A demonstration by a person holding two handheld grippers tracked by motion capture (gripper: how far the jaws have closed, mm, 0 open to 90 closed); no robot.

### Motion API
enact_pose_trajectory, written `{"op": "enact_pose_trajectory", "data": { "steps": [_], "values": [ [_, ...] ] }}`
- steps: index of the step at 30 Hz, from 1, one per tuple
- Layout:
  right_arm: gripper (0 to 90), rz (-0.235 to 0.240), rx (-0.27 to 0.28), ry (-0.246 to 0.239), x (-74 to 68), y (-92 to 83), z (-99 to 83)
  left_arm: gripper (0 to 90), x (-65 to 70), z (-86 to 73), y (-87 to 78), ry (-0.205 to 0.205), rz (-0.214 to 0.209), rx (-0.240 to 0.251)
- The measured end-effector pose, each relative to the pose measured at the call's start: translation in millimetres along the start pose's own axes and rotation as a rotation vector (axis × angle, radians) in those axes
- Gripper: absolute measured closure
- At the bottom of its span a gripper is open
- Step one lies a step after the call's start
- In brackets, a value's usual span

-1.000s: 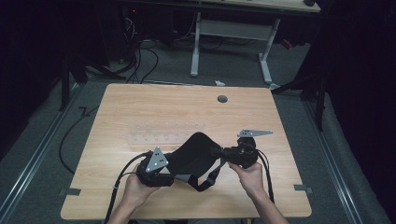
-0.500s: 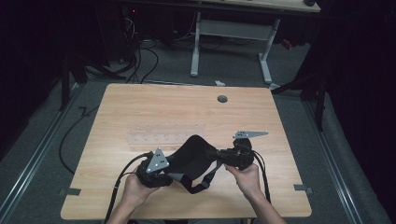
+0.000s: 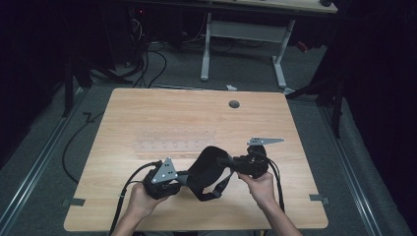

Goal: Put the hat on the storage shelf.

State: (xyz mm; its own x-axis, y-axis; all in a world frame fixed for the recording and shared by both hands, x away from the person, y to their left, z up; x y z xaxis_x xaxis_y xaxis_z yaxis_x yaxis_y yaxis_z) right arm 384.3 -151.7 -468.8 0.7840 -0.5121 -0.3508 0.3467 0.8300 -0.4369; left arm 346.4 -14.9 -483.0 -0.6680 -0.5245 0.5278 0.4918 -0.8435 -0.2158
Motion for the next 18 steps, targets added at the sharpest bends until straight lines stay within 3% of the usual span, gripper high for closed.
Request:
{"op": "enact_pose_trajectory", "data": {
  "steps": [5,8,12,16,18],
  "values": [
    [74.7,-0.044,-0.015,-0.013,4.2,1.6,-1.6,84.9,6.3,-2.6,-2.3,-0.002,-0.053,-0.025],
    [70.2,-0.054,-0.016,-0.016,6.5,3.2,-2.6,86.3,11.0,-4.9,-3.0,-0.009,-0.075,-0.034],
    [61.1,-0.073,-0.008,-0.029,7.9,2.8,-2.7,86.3,8.9,-5.8,-3.0,-0.024,-0.076,-0.050],
    [54.5,-0.086,0.037,-0.027,13.4,-6.0,-7.0,86.3,7.0,-0.7,-6.2,-0.064,-0.080,-0.027],
    [53.3,-0.097,0.053,-0.013,18.0,-12.2,-11.6,86.3,5.1,1.7,-8.3,-0.065,-0.078,-0.015]
  ]
}}
Point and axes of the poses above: each handheld gripper's, and its own axes: y roughly forward along the jaws, z roughly out of its top, x roughly to its right, the point moved 8 cm from there along y, roughly forward along the jaws, and after that the axes turned 11 degrees about -y, right-handed, at the moved point
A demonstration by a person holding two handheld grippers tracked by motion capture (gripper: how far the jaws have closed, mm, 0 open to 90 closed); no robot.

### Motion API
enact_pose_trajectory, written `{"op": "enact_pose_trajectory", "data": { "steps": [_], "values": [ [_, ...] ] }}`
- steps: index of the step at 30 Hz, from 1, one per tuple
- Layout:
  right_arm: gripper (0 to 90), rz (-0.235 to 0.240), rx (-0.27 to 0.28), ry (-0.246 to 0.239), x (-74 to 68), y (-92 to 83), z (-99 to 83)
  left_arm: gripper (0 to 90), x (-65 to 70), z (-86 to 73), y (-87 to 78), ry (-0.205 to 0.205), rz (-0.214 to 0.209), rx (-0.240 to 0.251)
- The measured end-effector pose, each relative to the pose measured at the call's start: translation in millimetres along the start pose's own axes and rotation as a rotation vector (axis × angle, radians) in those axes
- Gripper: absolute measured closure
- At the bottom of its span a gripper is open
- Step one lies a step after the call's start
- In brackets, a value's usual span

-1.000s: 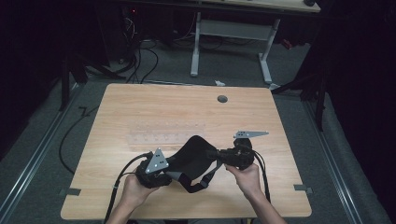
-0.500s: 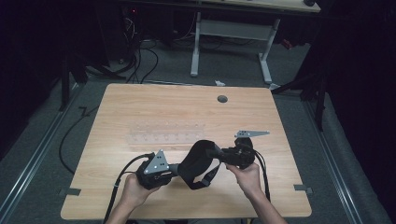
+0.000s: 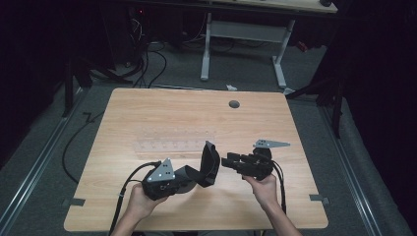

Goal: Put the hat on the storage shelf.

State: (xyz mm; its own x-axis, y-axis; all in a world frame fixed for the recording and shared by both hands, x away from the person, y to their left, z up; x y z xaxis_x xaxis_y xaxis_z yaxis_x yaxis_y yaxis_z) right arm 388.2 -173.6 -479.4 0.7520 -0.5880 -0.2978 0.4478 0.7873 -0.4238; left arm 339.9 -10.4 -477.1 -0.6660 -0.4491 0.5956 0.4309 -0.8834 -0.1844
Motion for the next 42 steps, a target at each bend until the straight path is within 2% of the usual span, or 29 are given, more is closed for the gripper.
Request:
{"op": "enact_pose_trajectory", "data": {
  "steps": [1,2,3,4,5,8,9,10,12,13,17,18,19,20,22,23,24,25,28,31,34,42],
  "values": [
    [53.3,0.000,0.000,0.000,0.0,0.0,0.0,86.3,0.0,0.0,0.0,0.000,0.000,0.000],
    [52.1,-0.022,0.003,-0.003,6.8,-4.5,-5.8,86.3,0.2,1.7,-1.4,-0.001,-0.005,0.007],
    [52.1,-0.022,0.003,-0.003,6.8,-4.5,-5.8,86.3,0.2,1.7,-1.4,-0.001,-0.005,0.007],
    [51.7,-0.041,-0.005,-0.005,10.6,-5.9,-9.7,86.3,1.2,2.6,-1.8,-0.008,-0.010,0.012],
    [50.8,-0.090,-0.029,-0.008,18.9,-7.5,-19.1,86.3,1.7,3.8,-2.2,-0.014,-0.015,0.018],
    [48.6,-0.161,-0.065,-0.014,31.7,-7.5,-33.9,86.3,1.1,5.6,-3.0,-0.021,-0.015,0.027],
    [48.6,-0.161,-0.065,-0.014,31.7,-7.5,-33.9,86.3,1.1,5.6,-3.0,-0.021,-0.015,0.027],
    [47.0,-0.216,-0.088,-0.037,43.3,-6.7,-45.7,86.2,0.5,7.4,-4.3,-0.027,-0.015,0.035],
    [46.1,-0.255,-0.108,-0.032,51.1,-6.6,-54.1,86.2,0.2,8.3,-5.3,-0.029,-0.016,0.038],
    [45.7,-0.289,-0.122,-0.039,57.0,-6.7,-59.2,86.3,-0.1,11.5,-7.6,-0.041,-0.017,0.051],
    [44.8,-0.397,-0.176,-0.074,72.0,-7.0,-71.9,86.3,-4.0,17.4,-10.2,-0.055,0.003,0.077],
    [44.8,-0.397,-0.176,-0.074,72.0,-7.0,-71.9,86.2,-4.0,17.4,-10.2,-0.055,0.003,0.077],
    [44.0,-0.444,-0.193,-0.090,78.5,-7.5,-76.8,86.2,-6.4,20.2,-11.7,-0.062,0.012,0.090],
    [44.0,-0.470,-0.201,-0.094,82.1,-7.7,-79.7,86.2,-7.2,21.1,-12.3,-0.062,0.015,0.094],
    [44.0,-0.485,-0.206,-0.097,84.3,-7.9,-81.1,86.2,-8.1,22.3,-13.3,-0.066,0.017,0.099],
    [43.9,-0.523,-0.222,-0.112,89.4,-8.4,-84.4,86.2,-10.2,25.1,-15.8,-0.075,0.019,0.109],
    [43.9,-0.523,-0.222,-0.112,89.4,-8.4,-84.4,86.2,-10.2,25.1,-15.8,-0.075,0.019,0.109],
    [43.9,-0.549,-0.237,-0.115,93.1,-8.3,-87.3,86.2,-11.1,26.6,-17.0,-0.080,0.022,0.116],
    [43.4,-0.576,-0.258,-0.115,97.5,-7.6,-91.8,86.2,-14.8,33.7,-23.4,-0.095,0.027,0.145],
    [42.7,-0.594,-0.259,-0.126,99.0,-7.7,-93.2,86.2,-17.1,37.3,-26.1,-0.100,0.034,0.162],
    [42.0,-0.600,-0.265,-0.134,99.5,-8.0,-93.4,86.2,-21.7,44.2,-30.6,-0.098,0.056,0.189],
    [41.4,-0.607,-0.265,-0.131,99.7,-8.3,-93.5,86.2,-30.1,65.5,-44.0,-0.113,0.073,0.260]
  ]
}}
Point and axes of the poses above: each handheld gripper's, and its own axes: y roughly forward along the jaws, z roughly out of its top, x roughly to its right, the point moved 8 cm from there along y, roughly forward along the jaws, and after that the axes turned 11 degrees about -y, right-handed, at the moved point
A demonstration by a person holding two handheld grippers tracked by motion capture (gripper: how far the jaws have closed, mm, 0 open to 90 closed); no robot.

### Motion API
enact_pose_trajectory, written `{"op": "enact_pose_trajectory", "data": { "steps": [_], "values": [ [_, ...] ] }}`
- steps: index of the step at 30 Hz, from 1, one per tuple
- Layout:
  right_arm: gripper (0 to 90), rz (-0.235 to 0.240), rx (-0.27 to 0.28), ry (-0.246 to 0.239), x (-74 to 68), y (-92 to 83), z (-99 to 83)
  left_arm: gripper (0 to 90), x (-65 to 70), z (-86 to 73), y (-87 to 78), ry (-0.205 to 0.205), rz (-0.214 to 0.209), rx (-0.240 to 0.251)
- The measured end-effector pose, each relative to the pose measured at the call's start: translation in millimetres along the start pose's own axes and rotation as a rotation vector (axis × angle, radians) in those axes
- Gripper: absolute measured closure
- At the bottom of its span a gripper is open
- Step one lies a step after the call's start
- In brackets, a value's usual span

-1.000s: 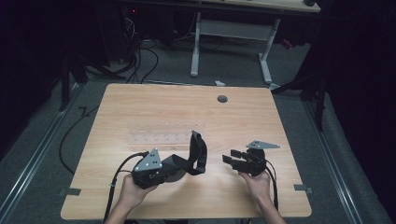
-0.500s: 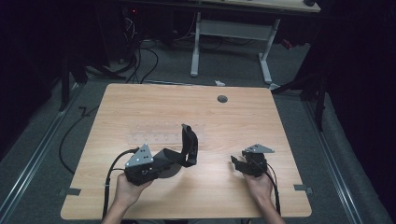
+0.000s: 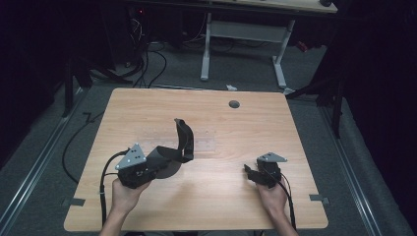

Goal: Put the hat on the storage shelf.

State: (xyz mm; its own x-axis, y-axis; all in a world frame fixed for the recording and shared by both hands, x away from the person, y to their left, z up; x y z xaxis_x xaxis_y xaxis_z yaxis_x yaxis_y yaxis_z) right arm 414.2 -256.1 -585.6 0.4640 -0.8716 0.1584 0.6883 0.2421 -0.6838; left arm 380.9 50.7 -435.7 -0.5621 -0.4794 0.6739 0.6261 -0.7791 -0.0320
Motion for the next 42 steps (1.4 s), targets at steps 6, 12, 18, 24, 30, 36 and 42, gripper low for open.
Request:
{"op": "enact_pose_trajectory", "data": {
  "steps": [6,12,18,24,30,36,42],
  "values": [
    [41.4,-0.001,0.000,0.000,0.0,0.0,0.0,86.2,-7.8,16.6,-2.1,-0.009,0.021,0.041],
    [41.4,-0.001,0.000,0.001,-0.1,0.0,0.0,86.2,-17.2,27.7,-1.9,-0.023,0.042,0.072],
    [41.3,-0.001,0.000,0.001,-0.1,0.0,0.0,86.2,-21.6,34.8,-3.4,-0.027,0.053,0.098],
    [41.3,-0.001,0.000,0.002,-0.1,0.1,0.0,86.2,-24.6,47.2,-6.0,-0.018,0.064,0.126],
    [41.3,-0.001,0.000,0.002,-0.1,0.1,0.0,86.2,-30.1,58.0,-8.9,-0.014,0.079,0.156],
    [41.3,-0.002,0.000,0.002,-0.1,0.0,0.0,86.1,-39.0,68.1,-10.3,-0.010,0.100,0.189],
    [41.2,-0.002,0.000,0.003,-0.1,0.0,0.0,86.1,-47.6,75.5,-10.0,-0.003,0.123,0.198]
  ]
}}
Point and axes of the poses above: each handheld gripper's, and its own axes: y roughly forward along the jaws, z roughly out of its top, x roughly to its right, the point moved 8 cm from there along y, roughly forward along the jaws, and after that the axes turned 11 degrees about -y, right-handed, at the moved point
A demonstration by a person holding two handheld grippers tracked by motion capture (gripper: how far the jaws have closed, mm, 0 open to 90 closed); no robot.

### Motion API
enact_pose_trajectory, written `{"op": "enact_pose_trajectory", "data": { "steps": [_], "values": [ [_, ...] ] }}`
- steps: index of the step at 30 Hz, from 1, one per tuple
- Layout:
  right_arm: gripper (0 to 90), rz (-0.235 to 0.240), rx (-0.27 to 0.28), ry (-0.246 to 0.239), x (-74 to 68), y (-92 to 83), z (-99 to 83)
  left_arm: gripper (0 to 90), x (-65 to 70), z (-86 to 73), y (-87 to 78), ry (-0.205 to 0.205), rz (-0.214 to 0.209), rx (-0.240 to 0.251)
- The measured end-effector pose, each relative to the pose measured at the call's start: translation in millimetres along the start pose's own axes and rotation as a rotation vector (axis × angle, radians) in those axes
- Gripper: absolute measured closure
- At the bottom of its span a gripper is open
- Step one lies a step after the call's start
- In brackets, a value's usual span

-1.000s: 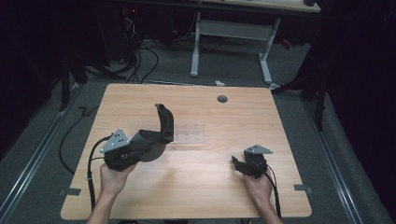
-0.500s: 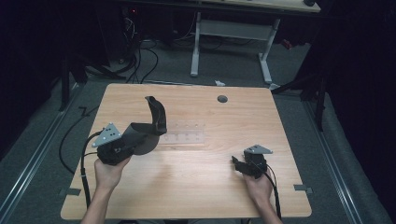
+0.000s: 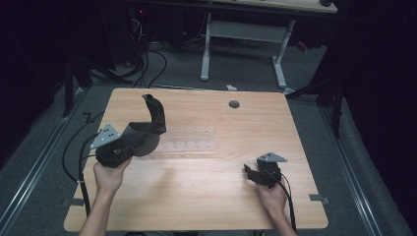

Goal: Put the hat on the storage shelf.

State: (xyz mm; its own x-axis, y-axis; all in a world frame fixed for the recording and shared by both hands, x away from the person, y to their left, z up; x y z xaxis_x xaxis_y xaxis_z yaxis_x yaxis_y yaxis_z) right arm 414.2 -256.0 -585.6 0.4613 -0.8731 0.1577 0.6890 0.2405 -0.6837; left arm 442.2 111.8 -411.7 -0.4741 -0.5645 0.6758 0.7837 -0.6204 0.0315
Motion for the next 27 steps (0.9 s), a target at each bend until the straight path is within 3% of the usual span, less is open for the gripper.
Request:
{"op": "enact_pose_trajectory", "data": {
  "steps": [4,16,27],
  "values": [
    [40.8,0.000,-0.001,-0.001,-0.1,-0.1,-0.1,86.0,-8.4,6.6,3.2,-0.022,0.021,0.019],
    [40.6,-0.001,-0.001,0.001,-0.3,0.0,-0.1,86.0,-23.0,13.9,10.4,-0.006,0.058,0.033],
    [40.3,-0.001,-0.001,0.000,-0.4,0.0,-0.1,86.0,-36.3,17.4,12.5,0.041,0.093,0.059]
  ]
}}
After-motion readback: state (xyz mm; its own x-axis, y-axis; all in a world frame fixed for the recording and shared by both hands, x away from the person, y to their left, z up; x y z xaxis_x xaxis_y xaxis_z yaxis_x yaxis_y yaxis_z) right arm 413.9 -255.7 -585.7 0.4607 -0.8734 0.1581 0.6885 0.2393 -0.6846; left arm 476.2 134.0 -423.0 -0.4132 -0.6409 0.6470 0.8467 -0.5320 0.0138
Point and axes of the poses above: each handheld gripper's, and its own axes: y roughly forward along the jaws, z roughly out of its top, x roughly to its right, the point moved 8 cm from there along y, roughly forward along the jaws, and after that the axes turned 11 degrees about -y, right-handed, at the moved point
